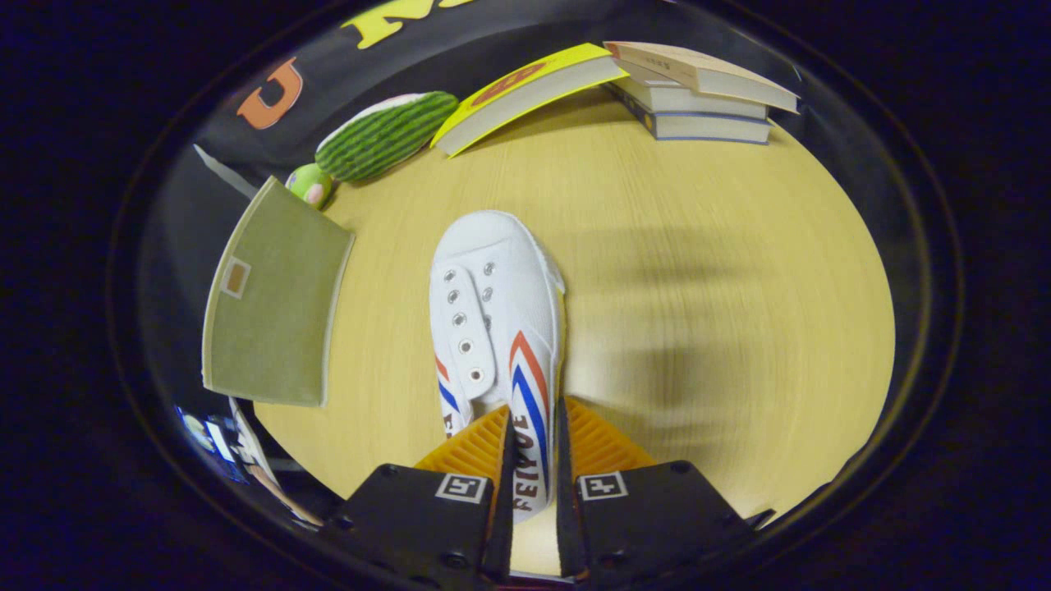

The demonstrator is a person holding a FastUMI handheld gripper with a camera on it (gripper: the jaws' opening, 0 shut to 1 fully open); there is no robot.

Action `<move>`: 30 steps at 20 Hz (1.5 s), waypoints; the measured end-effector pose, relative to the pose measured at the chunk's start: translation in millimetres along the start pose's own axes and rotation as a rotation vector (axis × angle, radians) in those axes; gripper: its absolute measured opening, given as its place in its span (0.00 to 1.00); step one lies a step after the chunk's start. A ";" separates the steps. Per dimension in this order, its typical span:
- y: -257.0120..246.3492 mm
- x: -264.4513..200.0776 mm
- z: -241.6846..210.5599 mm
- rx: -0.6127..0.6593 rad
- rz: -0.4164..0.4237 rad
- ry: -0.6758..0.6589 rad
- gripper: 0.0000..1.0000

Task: Open the storage box then place both shoes into the box .Put the left shoe in first, then the right shoe, with the right side of both shoes facing outward in a uniform manner.

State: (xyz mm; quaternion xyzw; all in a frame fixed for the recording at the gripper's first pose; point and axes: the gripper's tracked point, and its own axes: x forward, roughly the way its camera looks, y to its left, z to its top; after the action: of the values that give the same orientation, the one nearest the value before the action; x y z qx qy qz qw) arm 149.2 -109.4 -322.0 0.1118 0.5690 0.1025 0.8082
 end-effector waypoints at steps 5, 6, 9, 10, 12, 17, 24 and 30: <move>13.6 -16.6 2.4 0.109 -0.004 -0.029 0.16; 18.8 -19.9 4.2 0.071 -0.010 -0.038 0.15; 52.5 -44.1 9.9 0.010 0.001 -0.089 0.14; 66.1 -52.1 12.7 0.015 0.018 -0.102 0.14; 97.1 -67.1 17.9 0.017 0.050 -0.126 0.14; 188.3 -116.3 28.0 -0.010 0.108 -0.240 0.14; 312.6 -128.9 40.6 -0.012 0.211 -0.323 0.14; 361.4 -95.3 42.7 0.005 0.157 -0.398 0.14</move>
State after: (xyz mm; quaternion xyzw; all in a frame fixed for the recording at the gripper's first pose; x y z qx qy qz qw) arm 143.9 204.8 -115.1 0.1758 0.3879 0.1394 0.8940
